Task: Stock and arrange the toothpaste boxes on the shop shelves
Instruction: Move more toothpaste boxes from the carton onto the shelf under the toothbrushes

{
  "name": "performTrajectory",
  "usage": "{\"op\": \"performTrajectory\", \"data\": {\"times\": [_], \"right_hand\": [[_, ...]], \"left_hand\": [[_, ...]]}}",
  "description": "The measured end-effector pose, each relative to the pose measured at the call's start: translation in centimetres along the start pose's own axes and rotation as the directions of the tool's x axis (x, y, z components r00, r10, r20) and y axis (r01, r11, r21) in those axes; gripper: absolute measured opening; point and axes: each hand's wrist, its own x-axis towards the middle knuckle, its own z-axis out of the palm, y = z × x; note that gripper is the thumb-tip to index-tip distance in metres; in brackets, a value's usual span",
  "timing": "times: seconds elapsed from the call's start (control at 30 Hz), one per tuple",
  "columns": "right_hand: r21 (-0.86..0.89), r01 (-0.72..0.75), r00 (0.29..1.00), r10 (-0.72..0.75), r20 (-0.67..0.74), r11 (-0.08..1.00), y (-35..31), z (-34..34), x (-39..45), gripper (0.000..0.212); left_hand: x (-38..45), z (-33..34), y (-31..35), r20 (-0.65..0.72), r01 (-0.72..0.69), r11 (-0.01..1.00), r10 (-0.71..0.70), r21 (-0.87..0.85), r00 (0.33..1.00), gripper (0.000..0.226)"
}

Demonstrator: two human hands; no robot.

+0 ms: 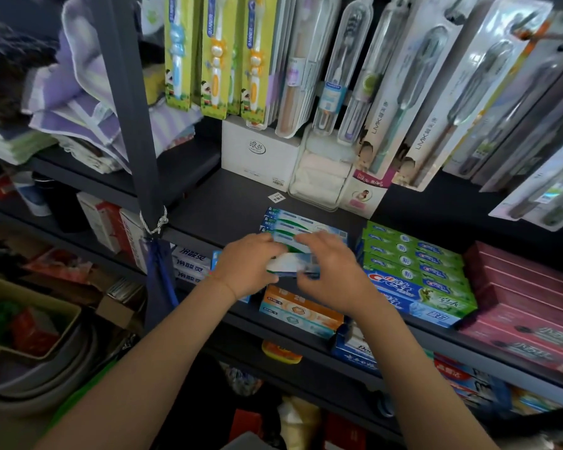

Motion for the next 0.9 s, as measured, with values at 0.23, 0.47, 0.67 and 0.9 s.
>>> {"op": "performTrajectory", "data": {"times": [0.23,0.47,0.67,0.9], "right_hand": [[-0.238,-0.155,0.984,0.127,-0.128,0.959,1.7,2.7,-0.4,0.042],[-0.294,-0.215,0.969,0.166,-0.185,0.931,2.3,4.0,-0.9,0.044],[-0.357,-0.219,0.974,0.179,-0.141,0.908,1.5,5.4,0.0,0.067],[-0.437,-0.279,0.943,0.331,0.046,0.855,0.9,5.6,1.8,0.079]], "left_hand": [[1.3,2.4,0.9,-0.297,-0.082,0.995,0.093,0.049,0.95,0.065],[0.5,3.9,-1.8,-0.066,0.223,0.804,-0.309,-0.552,0.949,0.101],[1.2,3.6,-1.4,-0.048,0.238,0.75,-0.338,-0.617,0.94,0.087],[1.9,2.1,-0.4,0.041,0.274,0.614,-0.365,-0.74,0.93,0.082]]}}
